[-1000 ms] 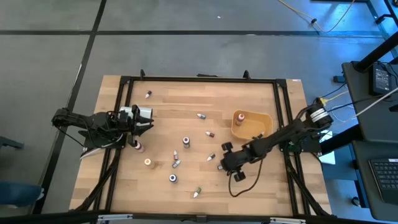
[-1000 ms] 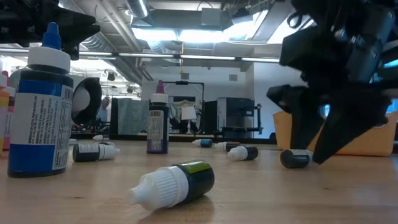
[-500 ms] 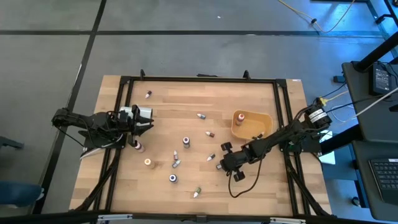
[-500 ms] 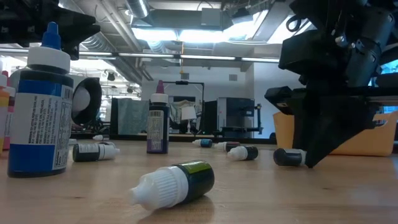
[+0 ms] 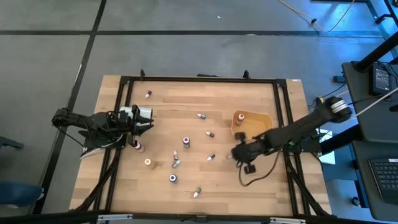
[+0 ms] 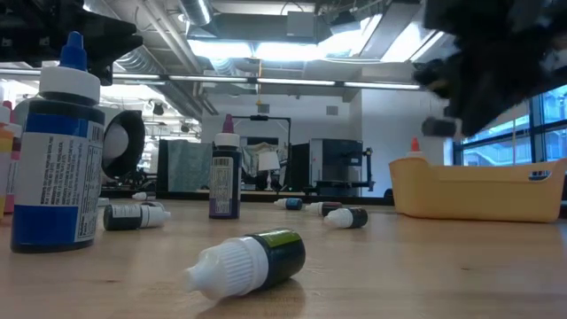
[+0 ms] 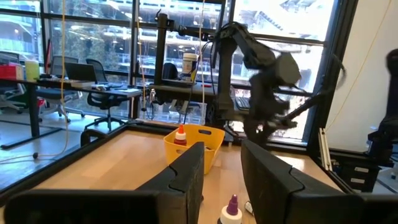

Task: Pick & Place food coloring
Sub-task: Put the violet food coloring bottle into the yellow bin

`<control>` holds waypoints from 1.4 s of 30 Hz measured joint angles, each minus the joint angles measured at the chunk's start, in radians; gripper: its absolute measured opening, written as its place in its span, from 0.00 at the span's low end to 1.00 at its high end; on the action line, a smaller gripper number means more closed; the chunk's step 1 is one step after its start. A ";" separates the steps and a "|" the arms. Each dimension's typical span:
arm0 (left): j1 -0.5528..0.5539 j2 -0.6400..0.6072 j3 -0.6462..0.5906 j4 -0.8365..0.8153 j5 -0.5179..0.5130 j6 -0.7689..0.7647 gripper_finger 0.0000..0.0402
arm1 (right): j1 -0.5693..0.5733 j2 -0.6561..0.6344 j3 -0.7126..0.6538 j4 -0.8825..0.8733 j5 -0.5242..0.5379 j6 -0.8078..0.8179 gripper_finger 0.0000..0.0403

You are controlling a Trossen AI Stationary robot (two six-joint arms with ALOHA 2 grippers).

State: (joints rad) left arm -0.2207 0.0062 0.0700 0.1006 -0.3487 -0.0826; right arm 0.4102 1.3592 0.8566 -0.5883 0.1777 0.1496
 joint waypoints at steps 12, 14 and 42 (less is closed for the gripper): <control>0.000 0.000 0.000 -0.001 0.000 0.000 0.26 | -0.037 -0.299 -0.141 -0.414 0.294 0.315 0.15; 0.000 0.000 0.000 -0.001 0.000 0.000 0.26 | -0.056 -0.302 -0.179 -0.410 0.262 0.335 0.15; 0.000 0.000 0.000 -0.001 -0.001 0.000 0.26 | -0.170 -0.294 -0.299 -0.338 0.159 0.474 0.23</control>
State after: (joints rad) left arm -0.2207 0.0063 0.0697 0.0994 -0.3492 -0.0826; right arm 0.2403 1.0653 0.5579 -0.9268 0.3370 0.6240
